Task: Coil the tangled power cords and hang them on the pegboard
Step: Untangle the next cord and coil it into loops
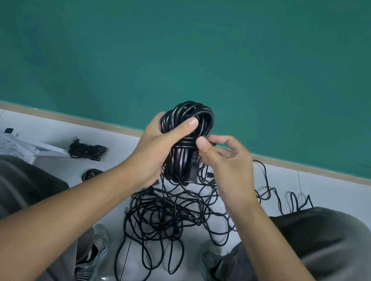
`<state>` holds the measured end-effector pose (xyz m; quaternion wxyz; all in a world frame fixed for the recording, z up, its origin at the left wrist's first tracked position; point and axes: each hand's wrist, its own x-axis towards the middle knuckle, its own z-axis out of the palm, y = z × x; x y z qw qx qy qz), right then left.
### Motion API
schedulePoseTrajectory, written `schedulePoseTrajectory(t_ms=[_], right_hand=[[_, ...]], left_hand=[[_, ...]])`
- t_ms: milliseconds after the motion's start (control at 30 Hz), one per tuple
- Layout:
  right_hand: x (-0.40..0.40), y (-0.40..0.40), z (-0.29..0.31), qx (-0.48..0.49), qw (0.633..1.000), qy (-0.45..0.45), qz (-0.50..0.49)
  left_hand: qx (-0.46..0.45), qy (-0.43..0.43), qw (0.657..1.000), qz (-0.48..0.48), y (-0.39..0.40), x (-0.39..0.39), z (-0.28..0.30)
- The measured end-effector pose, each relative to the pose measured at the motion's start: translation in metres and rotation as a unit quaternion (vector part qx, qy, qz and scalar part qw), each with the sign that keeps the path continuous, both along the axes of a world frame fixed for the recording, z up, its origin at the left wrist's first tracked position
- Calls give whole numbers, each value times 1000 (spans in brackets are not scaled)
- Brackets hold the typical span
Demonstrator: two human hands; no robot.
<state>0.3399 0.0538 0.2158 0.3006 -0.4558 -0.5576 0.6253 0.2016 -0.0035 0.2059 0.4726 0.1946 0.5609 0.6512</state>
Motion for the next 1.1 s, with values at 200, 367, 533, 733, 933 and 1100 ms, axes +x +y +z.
schedulePoseTrajectory(t_ms=[200, 367, 533, 733, 933, 1100], right_hand=[[-10, -5, -1, -43, 988, 66, -129], [-13, -9, -2, 6, 981, 61, -184], [-12, -15, 3, 80, 973, 87, -197], [-9, -19, 18, 62, 973, 163, -151], [-1, -20, 38, 104, 970, 186, -113], [9, -14, 52, 126, 969, 183, -109]], left_hand=[[-14, 75, 996, 37, 2, 0, -5], [-38, 119, 992, 17, 7, -3, -9], [-48, 83, 995, -2, 12, -2, -8], [-44, 95, 994, -39, 13, -7, -14], [-39, 122, 990, -59, 14, -12, -13], [-53, 126, 986, -94, 17, -19, -12]])
